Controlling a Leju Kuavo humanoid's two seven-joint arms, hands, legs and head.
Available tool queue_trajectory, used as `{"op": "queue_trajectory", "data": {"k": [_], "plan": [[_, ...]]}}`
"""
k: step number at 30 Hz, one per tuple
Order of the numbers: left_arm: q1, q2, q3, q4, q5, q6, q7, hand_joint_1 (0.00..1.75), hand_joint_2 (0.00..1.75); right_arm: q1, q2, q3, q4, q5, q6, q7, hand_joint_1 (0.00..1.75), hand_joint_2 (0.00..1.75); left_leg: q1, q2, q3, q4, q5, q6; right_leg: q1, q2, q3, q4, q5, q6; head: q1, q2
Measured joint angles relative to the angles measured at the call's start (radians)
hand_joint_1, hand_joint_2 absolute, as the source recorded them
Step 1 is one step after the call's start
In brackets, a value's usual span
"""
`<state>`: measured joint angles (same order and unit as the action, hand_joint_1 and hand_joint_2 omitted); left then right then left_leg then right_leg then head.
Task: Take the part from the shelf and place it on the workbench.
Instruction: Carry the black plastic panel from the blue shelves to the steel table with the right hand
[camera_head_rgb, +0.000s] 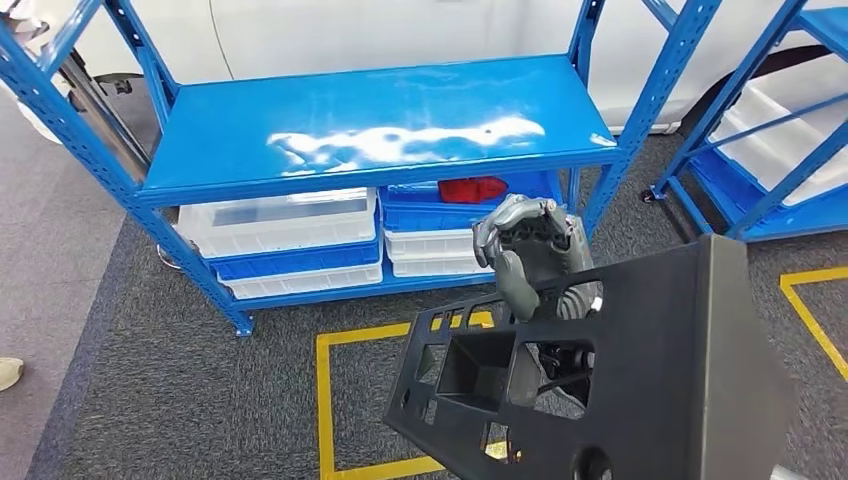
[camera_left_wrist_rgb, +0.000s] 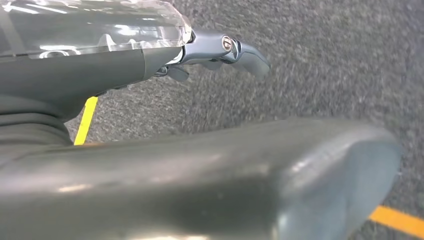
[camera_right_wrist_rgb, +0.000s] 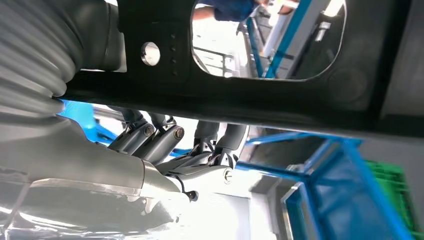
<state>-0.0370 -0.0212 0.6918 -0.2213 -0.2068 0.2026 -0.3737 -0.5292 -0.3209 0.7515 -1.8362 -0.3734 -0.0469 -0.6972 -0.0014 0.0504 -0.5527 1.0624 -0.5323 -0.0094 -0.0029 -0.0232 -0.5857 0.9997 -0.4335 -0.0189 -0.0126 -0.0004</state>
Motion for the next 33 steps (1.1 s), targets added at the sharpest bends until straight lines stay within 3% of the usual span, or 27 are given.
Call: {"op": "queue_trajectory", "data": {"k": [2, 4, 5, 6, 7, 8, 10, 11, 13, 15, 17, 18, 19, 20, 21, 22, 24, 25, 26, 28, 30, 32, 33], "plan": [[0.005, -0.001, 0.006, 0.0, -0.008, -0.013, 0.016, 0.0, 0.0, 0.044, 0.03, -0.033, -0.01, 0.058, 0.044, 0.0, 1.75, 1.75, 0.005, -0.031, -0.062, 0.137, -0.068, -0.006, -0.001, 0.02, -0.002, -0.001, 0.003, -0.005, 0.0, 0.0], [0.011, 0.0, 0.01, 0.0, -0.021, -0.024, 0.036, 0.0, 0.0, 0.092, 0.059, -0.064, -0.023, 0.115, 0.066, 0.0, 1.75, 1.75, 0.006, -0.039, -0.113, 0.239, -0.095, -0.009, -0.001, 0.044, -0.004, 0.001, 0.004, -0.006, 0.0, 0.0], [0.012, 0.0, 0.011, 0.0, -0.029, -0.028, 0.046, 0.0, 0.0, 0.116, 0.07, -0.08, -0.034, 0.141, 0.073, 0.0, 1.75, 1.75, 0.007, -0.041, -0.113, 0.234, -0.078, -0.008, -0.001, 0.055, -0.004, 0.002, 0.004, -0.005, 0.0, 0.0], [0.012, 0.001, 0.011, 0.0, -0.038, -0.029, 0.056, 0.0, 0.0, 0.142, 0.082, -0.098, -0.048, 0.167, 0.079, 0.0, 1.75, 1.75, 0.008, -0.045, -0.093, 0.187, -0.043, -0.007, -0.001, 0.067, -0.004, 0.004, 0.004, -0.004, 0.0, 0.0], [0.012, 0.002, 0.011, 0.0, -0.046, -0.027, 0.066, 0.0, 0.0, 0.168, 0.095, -0.119, -0.065, 0.192, 0.083, 0.0, 1.75, 1.75, 0.011, -0.06, -0.06, 0.113, -0.001, -0.006, -0.001, 0.078, -0.004, 0.007, 0.004, -0.002, 0.0, 0.0], [0.012, 0.003, 0.011, 0.0, -0.054, -0.025, 0.076, 0.0, 0.0, 0.191, 0.107, -0.139, -0.083, 0.215, 0.086, 0.0, 1.75, 1.75, 0.015, -0.09, -0.029, 0.042, 0.028, -0.005, 0.0, 0.089, -0.007, 0.011, 0.004, 0.002, 0.0, 0.0], [0.011, 0.006, 0.01, 0.0, -0.066, -0.018, 0.093, 0.0, 0.0, 0.224, 0.126, -0.175, -0.114, 0.25, 0.087, 0.0, 1.75, 1.75, 0.02, -0.136, 0.005, -0.038, 0.052, -0.002, -0.001, 0.111, -0.018, 0.018, 0.006, 0.014, 0.0, 0.0], [0.011, 0.007, 0.01, 0.0, -0.071, -0.013, 0.1, 0.0, 0.0, 0.239, 0.132, -0.19, -0.126, 0.261, 0.088, 0.0, 1.75, 1.75, 0.019, -0.143, 0.006, -0.044, 0.049, 0.001, -0.001, 0.122, -0.023, 0.019, 0.009, 0.021, 0.0, 0.0], [0.009, 0.008, 0.01, 0.0, -0.077, -0.001, 0.111, 0.0, 0.0, 0.266, 0.14, -0.215, -0.146, 0.273, 0.09, 0.001, 1.75, 1.75, 0.019, -0.12, 0.007, -0.05, 0.056, 0.013, -0.005, 0.139, -0.03, 0.019, 0.015, 0.036, 0.0, 0.0], [0.007, 0.008, 0.011, 0.0, -0.084, 0.01, 0.115, 0.0, 0.0, 0.279, 0.145, -0.233, -0.157, 0.279, 0.094, 0.001, 1.75, 1.75, 0.022, -0.092, 0.007, -0.057, 0.065, 0.026, -0.004, 0.106, -0.052, 0.061, -0.014, 0.046, 0.0, 0.0], [0.008, 0.008, 0.011, 0.0, -0.095, 0.014, 0.111, 0.0, 0.0, 0.284, 0.153, -0.242, -0.162, 0.283, 0.097, 0.001, 1.75, 1.75, 0.019, -0.061, 0.002, -0.059, 0.068, 0.033, -0.002, 0.051, -0.11, 0.187, -0.086, 0.053, 0.0, 0.0], [0.009, 0.008, 0.01, 0.0, -0.101, 0.012, 0.108, 0.0, 0.0, 0.287, 0.156, -0.245, -0.163, 0.283, 0.098, 0.001, 1.75, 1.75, 0.017, -0.046, 0.0, -0.059, 0.068, 0.034, -0.004, 0.037, -0.141, 0.258, -0.118, 0.055, 0.0, 0.0], [0.01, 0.008, 0.01, 0.0, -0.107, 0.009, 0.103, 0.0, 0.0, 0.29, 0.159, -0.248, -0.163, 0.284, 0.098, 0.001, 1.75, 1.75, 0.015, -0.031, -0.003, -0.059, 0.068, 0.035, -0.005, 0.031, -0.161, 0.308, -0.135, 0.057, 0.0, 0.0], [0.01, 0.008, 0.009, 0.0, -0.113, 0.005, 0.097, 0.0, 0.0, 0.292, 0.161, -0.25, -0.163, 0.285, 0.097, 0.001, 1.75, 1.75, 0.014, -0.017, -0.004, -0.058, 0.068, 0.035, -0.006, 0.029, -0.159, 0.318, -0.133, 0.058, 0.0, 0.0], [0.009, 0.008, 0.008, 0.0, -0.117, 0.0, 0.092, 0.0, 0.0, 0.294, 0.162, -0.253, -0.163, 0.286, 0.097, 0.001, 1.75, 1.75, 0.013, -0.004, -0.004, -0.058, 0.068, 0.035, -0.007, 0.026, -0.137, 0.287, -0.115, 0.056, 0.0, 0.0], [0.007, 0.007, 0.007, 0.0, -0.12, -0.004, 0.086, 0.0, 0.0, 0.295, 0.164, -0.254, -0.164, 0.289, 0.095, 0.001, 1.75, 1.75, 0.012, 0.007, -0.004, -0.058, 0.068, 0.034, -0.006, 0.019, -0.094, 0.22, -0.085, 0.053, 0.0, 0.0], [0.003, 0.003, 0.004, 0.0, -0.123, -0.012, 0.075, 0.0, 0.0, 0.296, 0.166, -0.256, -0.167, 0.297, 0.089, 0.001, 1.75, 1.75, 0.008, 0.025, -0.001, -0.057, 0.067, 0.031, 0.002, -0.017, -0.007, 0.071, -0.043, 0.038, 0.0, 0.0], [0.001, 0.002, 0.003, 0.0, -0.123, -0.015, 0.069, 0.0, 0.0, 0.296, 0.168, -0.256, -0.168, 0.305, 0.083, 0.001, 1.75, 1.75, 0.006, 0.033, 0.0, -0.057, 0.067, 0.027, 0.007, -0.029, 0.017, 0.026, -0.034, 0.03, 0.0, 0.0], [-0.001, 0.0, 0.003, 0.0, -0.122, -0.017, 0.064, 0.0, 0.0, 0.296, 0.169, -0.256, -0.169, 0.314, 0.074, 0.001, 1.75, 1.75, 0.004, 0.04, 0.001, -0.057, 0.067, 0.022, 0.011, -0.035, 0.025, 0.008, -0.033, 0.023, 0.0, 0.0], [-0.004, -0.003, 0.003, 0.0, -0.12, -0.02, 0.057, 0.0, 0.0, 0.297, 0.17, -0.255, -0.171, 0.333, 0.055, 0.001, 1.75, 1.75, 0.003, 0.053, 0.003, -0.058, 0.067, 0.012, 0.011, -0.017, 0.021, 0.005, -0.027, 0.012, 0.0, 0.0], [-0.007, -0.008, 0.003, 0.0, -0.116, -0.021, 0.054, 0.0, 0.0, 0.296, 0.172, -0.253, -0.175, 0.347, 0.04, 0.001, 1.75, 1.75, 0.004, 0.026, -0.005, -0.033, 0.045, 0.002, 0.003, 0.0, 0.023, -0.005, -0.018, 0.0, 0.0, 0.0], [-0.005, -0.014, 0.003, 0.0, -0.116, -0.021, 0.052, 0.0, 0.0, 0.291, 0.176, -0.247, -0.177, 0.354, 0.024, 0.009, 1.75, 1.75, 0.008, -0.022, -0.048, 0.07, -0.016, -0.006, -0.001, 0.017, 0.023, -0.01, -0.012, -0.008, 0.0, 0.0], [-0.003, -0.016, 0.004, 0.0, -0.12, -0.022, 0.052, 0.0, 0.0, 0.279, 0.178, -0.244, -0.174, 0.35, 0.016, 0.02, 1.75, 1.75, 0.01, -0.034, -0.081, 0.142, -0.048, -0.008, -0.001, 0.028, 0.019, -0.009, -0.011, -0.01, 0.0, 0.0]]}}
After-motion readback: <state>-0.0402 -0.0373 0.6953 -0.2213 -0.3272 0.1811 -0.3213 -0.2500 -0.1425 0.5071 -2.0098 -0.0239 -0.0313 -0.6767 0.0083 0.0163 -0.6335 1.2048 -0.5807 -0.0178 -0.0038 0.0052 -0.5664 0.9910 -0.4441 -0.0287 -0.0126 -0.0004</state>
